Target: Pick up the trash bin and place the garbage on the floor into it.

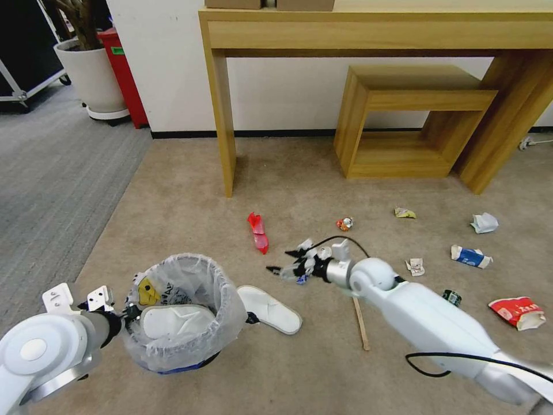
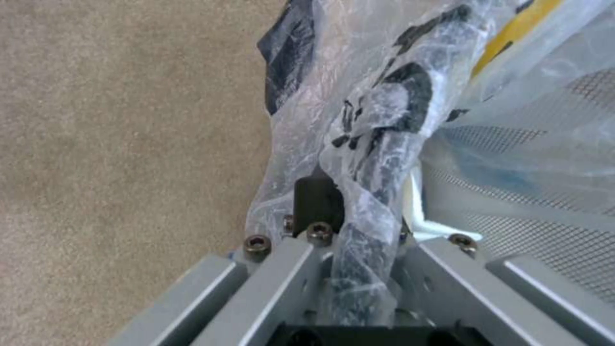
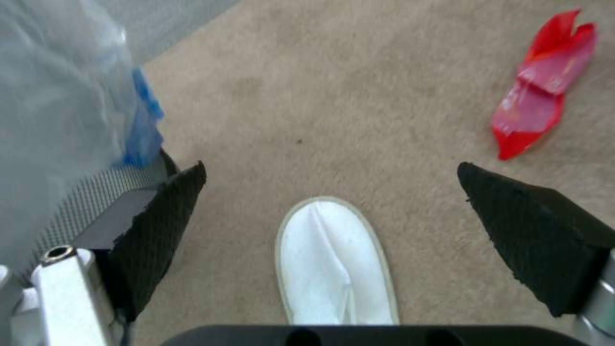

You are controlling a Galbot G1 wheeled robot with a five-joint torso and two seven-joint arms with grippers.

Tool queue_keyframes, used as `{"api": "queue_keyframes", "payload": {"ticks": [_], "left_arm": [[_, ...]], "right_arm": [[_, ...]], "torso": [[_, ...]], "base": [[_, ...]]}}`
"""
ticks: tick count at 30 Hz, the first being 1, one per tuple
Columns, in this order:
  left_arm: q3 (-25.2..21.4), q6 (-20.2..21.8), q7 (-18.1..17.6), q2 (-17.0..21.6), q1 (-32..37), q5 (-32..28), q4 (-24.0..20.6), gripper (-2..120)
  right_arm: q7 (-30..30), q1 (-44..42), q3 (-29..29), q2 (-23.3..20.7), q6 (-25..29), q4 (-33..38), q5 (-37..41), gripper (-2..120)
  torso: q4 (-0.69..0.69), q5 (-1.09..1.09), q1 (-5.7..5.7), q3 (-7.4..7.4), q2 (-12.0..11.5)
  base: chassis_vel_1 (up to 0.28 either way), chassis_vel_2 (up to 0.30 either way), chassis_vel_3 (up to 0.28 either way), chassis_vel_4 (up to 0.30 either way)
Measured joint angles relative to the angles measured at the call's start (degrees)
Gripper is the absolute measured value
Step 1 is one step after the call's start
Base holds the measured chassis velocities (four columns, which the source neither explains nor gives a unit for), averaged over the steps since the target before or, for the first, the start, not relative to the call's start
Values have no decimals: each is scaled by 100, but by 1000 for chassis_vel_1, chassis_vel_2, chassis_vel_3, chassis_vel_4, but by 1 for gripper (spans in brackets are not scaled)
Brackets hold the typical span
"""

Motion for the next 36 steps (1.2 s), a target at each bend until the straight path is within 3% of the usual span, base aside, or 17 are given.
{"api": "queue_keyframes", "payload": {"ticks": [13, 19, 36], "left_arm": [[-14, 2, -73, 30, -17, 31, 82, 0], [21, -2, -77, -53, 44, 154, 98, 0], [30, 8, -46, -102, 94, 286, 158, 0]], "right_arm": [[-409, 80, -417, 617, 350, -910, -701, 100], [-552, 102, -492, 1222, 558, -1537, -1161, 100], [-556, 259, -683, 1617, 784, -2371, -1492, 100]], "torso": [[-1, 0, 0, 0, 0], [0, 0, 0, 0, 0], [-1, 0, 0, 0, 0]], "base": [[0, 0, 0, 0], [0, 0, 0, 0], [0, 0, 0, 0]]}}
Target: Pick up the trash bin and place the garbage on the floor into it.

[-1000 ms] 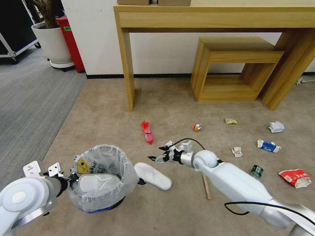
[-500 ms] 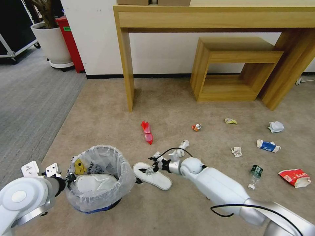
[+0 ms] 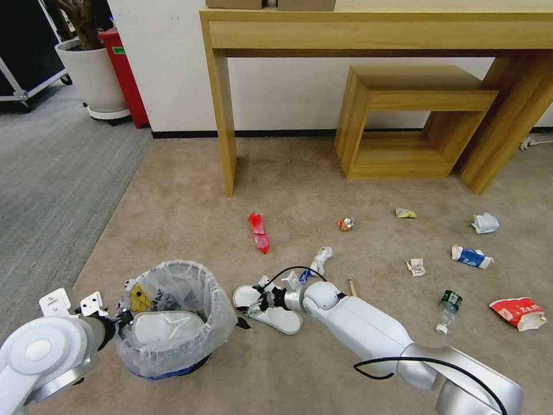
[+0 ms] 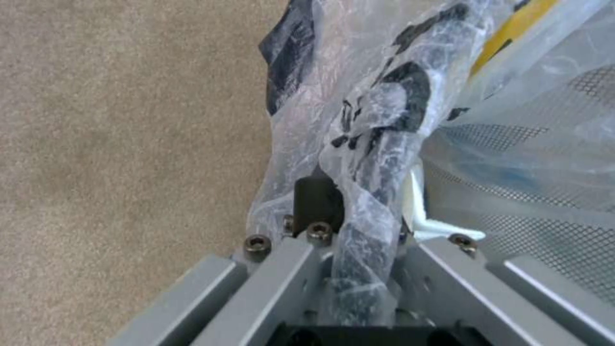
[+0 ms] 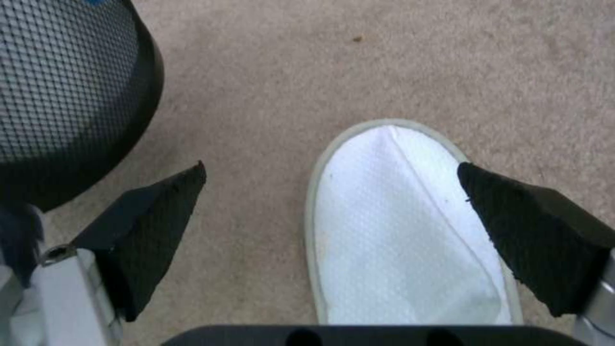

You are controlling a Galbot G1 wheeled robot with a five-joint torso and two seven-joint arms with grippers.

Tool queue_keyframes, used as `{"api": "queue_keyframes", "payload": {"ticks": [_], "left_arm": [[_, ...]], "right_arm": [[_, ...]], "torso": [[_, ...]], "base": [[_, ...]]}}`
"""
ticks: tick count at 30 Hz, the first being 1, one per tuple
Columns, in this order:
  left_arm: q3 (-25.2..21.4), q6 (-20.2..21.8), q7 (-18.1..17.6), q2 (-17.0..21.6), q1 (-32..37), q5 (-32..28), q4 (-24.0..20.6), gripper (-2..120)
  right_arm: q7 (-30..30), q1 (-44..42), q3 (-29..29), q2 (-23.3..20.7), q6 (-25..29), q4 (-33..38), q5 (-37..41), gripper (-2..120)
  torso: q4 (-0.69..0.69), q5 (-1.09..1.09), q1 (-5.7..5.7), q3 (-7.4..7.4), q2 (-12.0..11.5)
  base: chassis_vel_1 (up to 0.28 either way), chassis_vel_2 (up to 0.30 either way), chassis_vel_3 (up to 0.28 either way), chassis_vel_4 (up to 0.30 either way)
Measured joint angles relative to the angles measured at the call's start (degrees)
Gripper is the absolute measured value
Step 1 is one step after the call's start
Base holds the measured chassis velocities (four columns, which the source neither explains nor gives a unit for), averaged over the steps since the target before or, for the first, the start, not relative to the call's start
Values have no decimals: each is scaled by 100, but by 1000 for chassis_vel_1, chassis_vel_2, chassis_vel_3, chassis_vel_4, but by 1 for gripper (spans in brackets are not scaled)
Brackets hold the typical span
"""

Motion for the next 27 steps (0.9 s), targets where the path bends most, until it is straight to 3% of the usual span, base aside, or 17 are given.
{"api": "queue_keyframes", "payload": {"ticks": [10, 27], "left_arm": [[25, 0, 22, 1, 72, 99, 8, 0], [90, 10, 122, -150, 200, 347, -39, 0]], "right_arm": [[38, 19, 201, 256, 222, -685, -213, 100], [22, -28, 225, 478, 352, -1177, -348, 100]], "torso": [[0, 0, 0, 0, 0], [0, 0, 0, 0, 0]], "base": [[0, 0, 0, 0], [0, 0, 0, 0]]}}
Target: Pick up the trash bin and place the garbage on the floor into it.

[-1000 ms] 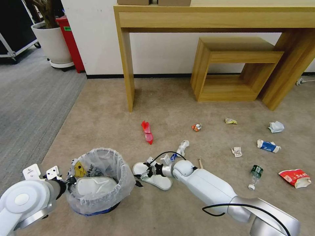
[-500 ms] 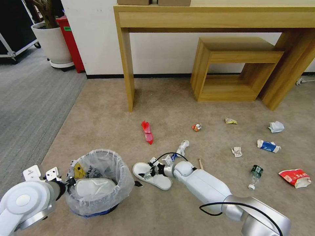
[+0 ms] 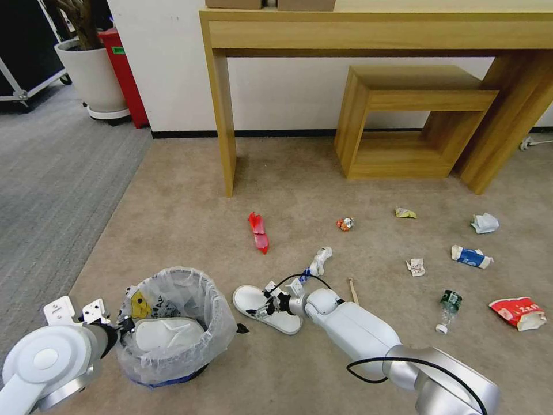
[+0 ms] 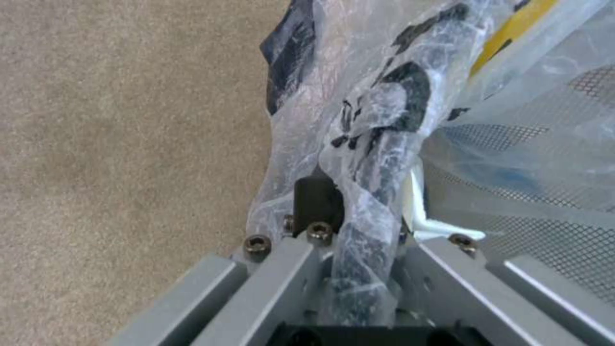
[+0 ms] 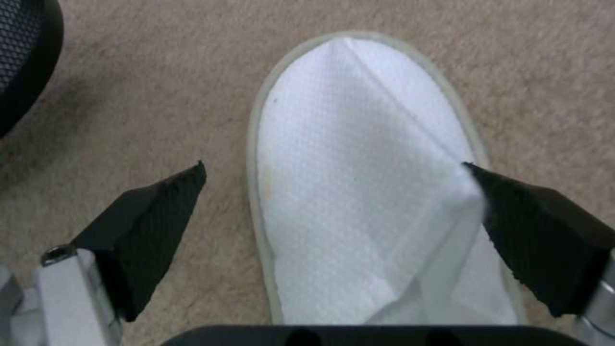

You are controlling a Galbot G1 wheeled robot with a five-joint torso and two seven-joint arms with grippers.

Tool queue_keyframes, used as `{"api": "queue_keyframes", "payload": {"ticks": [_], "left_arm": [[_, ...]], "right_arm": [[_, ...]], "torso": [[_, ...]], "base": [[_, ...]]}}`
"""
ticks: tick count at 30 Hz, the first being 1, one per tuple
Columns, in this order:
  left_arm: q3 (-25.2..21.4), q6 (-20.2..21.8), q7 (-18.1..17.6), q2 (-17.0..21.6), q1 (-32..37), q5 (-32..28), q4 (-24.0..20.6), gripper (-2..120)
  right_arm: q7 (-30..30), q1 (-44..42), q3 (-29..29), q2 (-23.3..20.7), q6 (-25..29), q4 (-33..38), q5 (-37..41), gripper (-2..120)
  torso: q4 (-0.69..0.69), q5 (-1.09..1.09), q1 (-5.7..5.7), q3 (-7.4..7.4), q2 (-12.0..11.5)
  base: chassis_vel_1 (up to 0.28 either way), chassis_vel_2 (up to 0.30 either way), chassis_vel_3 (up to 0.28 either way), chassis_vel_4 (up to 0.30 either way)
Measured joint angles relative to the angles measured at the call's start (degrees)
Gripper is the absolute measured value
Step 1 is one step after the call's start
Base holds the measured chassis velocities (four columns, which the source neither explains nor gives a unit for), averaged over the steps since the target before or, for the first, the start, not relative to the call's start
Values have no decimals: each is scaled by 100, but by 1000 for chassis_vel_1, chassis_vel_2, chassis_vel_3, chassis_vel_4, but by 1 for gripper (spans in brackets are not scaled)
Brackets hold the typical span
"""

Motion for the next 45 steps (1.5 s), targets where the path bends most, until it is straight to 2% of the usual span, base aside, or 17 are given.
{"api": "queue_keyframes", "payload": {"ticks": [9, 11, 12, 15, 17, 19, 20, 23, 24, 27, 28, 31, 32, 35, 38, 45], "left_arm": [[1, 0, 33, -20, 41, 53, -62, 0], [6, 0, 54, -30, 54, 92, -67, 0], [6, 0, 54, -30, 54, 92, -67, 0], [24, 0, 69, -32, 69, 128, -81, 0], [25, -1, 71, -27, 71, 133, -85, 0], [28, -3, 73, -11, 73, 138, -91, 0], [28, -3, 73, -11, 73, 138, -91, 0], [36, -4, 76, -2, 83, 166, -103, 0], [36, -4, 76, -2, 83, 166, -103, 0], [34, -5, 79, 5, 94, 178, -111, 0], [34, -5, 79, 5, 94, 178, -111, 0], [4, -13, 80, 50, 95, 167, -119, 0], [4, -13, 80, 50, 95, 167, -119, 0], [-20, -21, 81, 92, 109, 149, -140, 0], [-23, -21, 81, 94, 129, 151, -151, 0], [-17, -21, 79, 52, 166, 193, -188, 0]], "right_arm": [[22, -30, 16, 118, 81, -204, -41, 100], [39, -39, 28, 132, 82, -230, -51, 92], [39, -39, 28, 132, 82, -230, -51, 92], [34, -40, 65, 137, 97, -280, -50, 77], [21, -42, 80, 135, 98, -282, -50, 74], [6, -45, 99, 117, 123, -278, -51, 63], [6, -45, 99, 117, 123, -278, -51, 63], [8, -42, 125, 97, 143, -269, -46, 47], [8, -42, 125, 97, 143, -269, -46, 47], [9, -28, 151, 83, 149, -256, -19, 33], [9, -28, 151, 83, 149, -256, -19, 33], [-4, -23, 164, 52, 151, -206, 18, 19], [-4, -23, 164, 52, 151, -206, 18, 19], [1, -34, 254, -19, 140, -17, 112, 6], [12, -56, 355, -112, 121, 188, 202, 0], [112, -207, 629, -391, 66, 1000, 470, 0]], "torso": [[0, 0, 0, 0, 0], [0, 0, 0, 0, 0], [0, 0, 0, 0, 0], [0, 0, 0, 0, 0], [0, 0, 0, 0, 0], [0, 0, 0, 0, 0], [0, 0, 0, 0, 0], [0, 0, 0, 0, 0], [0, 0, 0, 0, 0], [0, 0, 0, 0, 0], [0, 0, 0, 0, 0], [0, 0, 0, 0, 0], [0, 0, 0, 0, 0], [0, 0, 0, 0, 0], [0, 0, 0, 0, 0], [0, 0, 0, 0, 0]], "base": [[0, 0, 0, 0], [0, 0, 0, 0], [0, 0, 0, 0], [0, 0, 0, 0], [0, 0, 0, 0], [0, 0, 0, 0], [0, 0, 0, 0], [0, 0, 0, 0], [0, 0, 0, 0], [0, 0, 0, 0], [0, 0, 0, 0], [0, 0, 0, 0], [0, 0, 0, 0], [0, 0, 0, 0], [0, 0, 0, 0], [0, 0, 0, 0]]}}
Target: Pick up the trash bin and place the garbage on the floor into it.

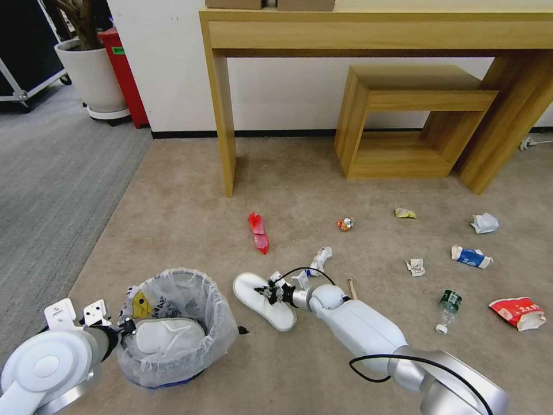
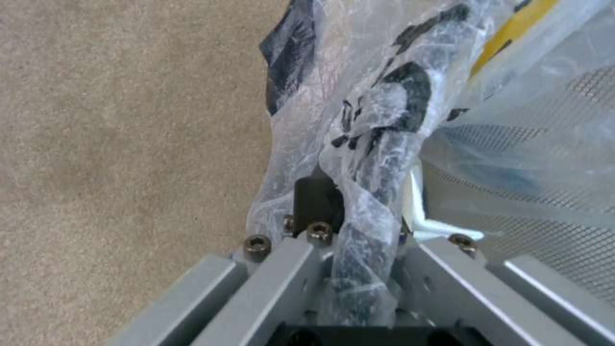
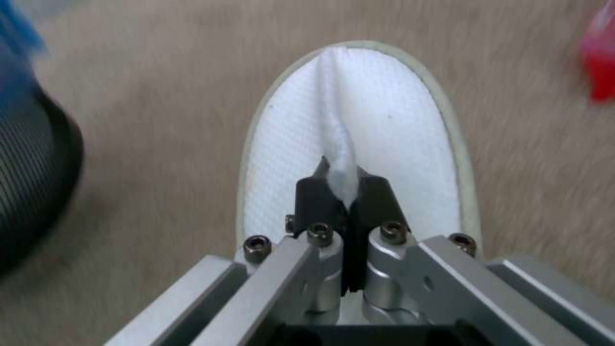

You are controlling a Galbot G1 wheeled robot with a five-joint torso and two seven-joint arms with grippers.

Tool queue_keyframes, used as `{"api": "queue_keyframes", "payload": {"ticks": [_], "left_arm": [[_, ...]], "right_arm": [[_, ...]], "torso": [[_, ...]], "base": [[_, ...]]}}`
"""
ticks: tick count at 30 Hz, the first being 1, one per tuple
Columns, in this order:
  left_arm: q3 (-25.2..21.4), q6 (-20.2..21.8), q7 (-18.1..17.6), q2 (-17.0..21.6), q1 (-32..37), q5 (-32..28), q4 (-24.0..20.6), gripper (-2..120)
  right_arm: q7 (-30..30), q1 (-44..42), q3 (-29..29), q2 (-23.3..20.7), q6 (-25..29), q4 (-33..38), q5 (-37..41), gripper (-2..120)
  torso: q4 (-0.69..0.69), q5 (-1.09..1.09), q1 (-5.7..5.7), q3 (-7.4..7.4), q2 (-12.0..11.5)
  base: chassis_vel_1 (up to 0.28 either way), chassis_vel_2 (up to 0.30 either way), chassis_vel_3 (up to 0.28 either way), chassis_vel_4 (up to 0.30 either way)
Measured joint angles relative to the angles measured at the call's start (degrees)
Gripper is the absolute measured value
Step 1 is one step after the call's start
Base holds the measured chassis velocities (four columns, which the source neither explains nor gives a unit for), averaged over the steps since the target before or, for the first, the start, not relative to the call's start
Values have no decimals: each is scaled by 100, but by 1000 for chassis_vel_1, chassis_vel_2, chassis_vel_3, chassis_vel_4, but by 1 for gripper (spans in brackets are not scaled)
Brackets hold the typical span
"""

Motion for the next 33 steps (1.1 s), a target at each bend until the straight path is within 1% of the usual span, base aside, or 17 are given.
{"api": "queue_keyframes", "payload": {"ticks": [5, 6, 8, 9, 11, 12, 15, 16, 17, 19, 20, 22, 23, 25, 26, 29, 33], "left_arm": [[-4, 0, -1, -12, 12, 2, -19, 0], [-4, 0, -1, -12, 12, 2, -19, 0], [-5, 0, -3, -17, 3, 1, -12, 0], [-5, 0, -3, -17, 3, 1, -12, 0], [-5, -1, 2, -2, -29, -21, -11, 0], [-5, -1, 2, -2, -29, -21, -11, 0], [-5, -20, 3, 57, -79, -75, -12, 0], [-5, -20, 3, 57, -79, -75, -12, 0], [-5, -27, 3, 67, -96, -91, -12, 0], [6, -34, 2, 74, -111, -103, -12, 0], [6, -34, 2, 74, -111, -103, -12, 0], [25, -37, 0, 68, -115, -103, -13, 0], [25, -37, 0, 68, -115, -103, -13, 0], [29, -42, -11, 56, -115, -102, -24, 0], [29, -44, -13, 52, -109, -101, -40, 0], [24, -46, -22, 35, -74, -89, -74, 0], [-6, -45, -29, -2, -21, -67, -121, 0]], "right_arm": [[93, -62, 368, -165, 30, 722, 267, 0], [93, -62, 368, -165, 30, 722, 267, 0], [116, 23, 705, -389, 207, 1694, 964, 0], [116, 23, 705, -389, 207, 1694, 964, 0], [-59, 185, 777, -530, 511, 2326, 1685, 0], [-59, 185, 777, -530, 511, 2326, 1685, 0], [-490, 334, 553, -688, 862, 3185, 2831, 0], [-490, 334, 553, -688, 862, 3185, 2831, 0], [-609, 354, 400, -703, 908, 3450, 3164, 0], [-741, 358, 123, -674, 985, 3704, 3382, 0], [-741, 358, 123, -674, 985, 3704, 3382, 0], [-824, 309, -398, -510, 1075, 3924, 3422, 0], [-824, 309, -398, -510, 1075, 3924, 3422, 0], [-825, 275, -746, -345, 1115, 3889, 3330, 0], [-837, 267, -959, -227, 1154, 3774, 3256, 0], [-842, 283, -1191, -25, 1214, 3479, 3119, 0], [-851, 355, -1359, 158, 1285, 3120, 3007, 0]], "torso": [[0, 1, 0, 0, 0], [0, 1, 0, 0, 0], [0, 0, 0, 0, 0], [0, 0, 0, 0, 0], [0, -1, 0, -1, 0], [0, -1, 0, -1, 0], [0, -1, 0, 0, 0], [0, -1, 0, 0, 0], [0, -1, 0, -1, 0], [-1, -1, -1, -1, 0], [-1, -1, -1, -1, 0], [1, -1, 0, 0, 0], [1, -1, 0, 0, 0], [1, -2, -1, -1, 0], [1, 0, 0, 0, 0], [0, -1, 0, 0, 0], [0, -2, 0, 0, 0]], "base": [[0, 0, 0, 0], [0, 0, 0, 0], [0, 0, 0, 0], [0, 0, 0, 0], [0, 0, 0, 0], [0, 0, 0, 0], [0, 0, 0, 0], [0, 0, 0, 0], [0, 0, 0, 0], [0, 0, 0, 0], [0, 0, 0, 0], [0, 0, 0, 0], [0, 0, 0, 0], [0, 0, 0, 0], [0, 0, 0, 0], [0, 0, 0, 0], [0, 0, 0, 0]]}}
